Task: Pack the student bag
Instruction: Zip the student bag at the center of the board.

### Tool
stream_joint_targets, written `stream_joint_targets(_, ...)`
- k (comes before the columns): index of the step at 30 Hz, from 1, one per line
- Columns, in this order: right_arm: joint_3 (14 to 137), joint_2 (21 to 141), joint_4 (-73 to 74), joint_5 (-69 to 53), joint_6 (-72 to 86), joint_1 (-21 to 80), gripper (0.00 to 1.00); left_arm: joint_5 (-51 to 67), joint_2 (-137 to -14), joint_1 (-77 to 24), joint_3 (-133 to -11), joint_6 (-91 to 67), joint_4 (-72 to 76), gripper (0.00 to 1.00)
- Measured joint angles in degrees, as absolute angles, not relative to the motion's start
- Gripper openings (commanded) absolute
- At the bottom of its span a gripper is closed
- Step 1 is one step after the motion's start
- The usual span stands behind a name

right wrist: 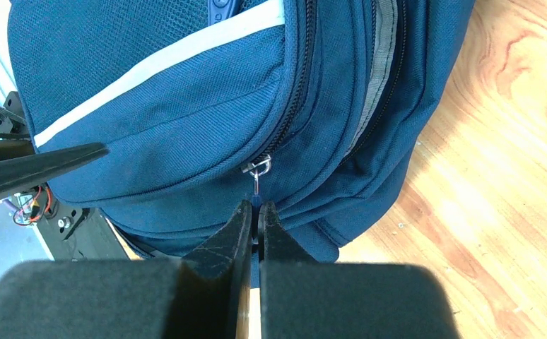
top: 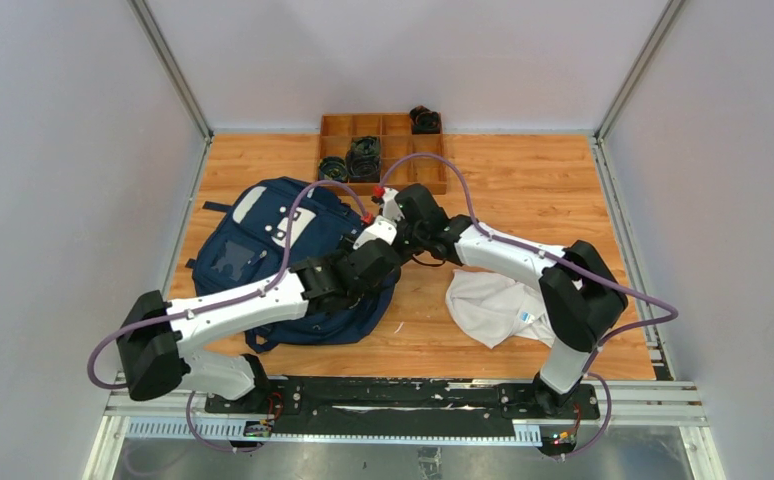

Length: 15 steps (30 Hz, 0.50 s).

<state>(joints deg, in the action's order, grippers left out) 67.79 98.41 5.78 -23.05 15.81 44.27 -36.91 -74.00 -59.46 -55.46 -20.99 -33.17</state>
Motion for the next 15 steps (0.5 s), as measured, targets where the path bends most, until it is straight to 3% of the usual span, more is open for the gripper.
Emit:
stream_joint_targets(7,66.8,98.0,5.7,-23.6,16.5,44.2,0.00,-41.7,-79.4,-59.4,-55.3,-23.2,-32.8,0.33)
stream_joint_targets(15,65.1,96.1,4.6,-24.4,16.9,44.2,0.00,-43.9,-81.1,-59.1,-55.9,-25.5,-34.4,0.23)
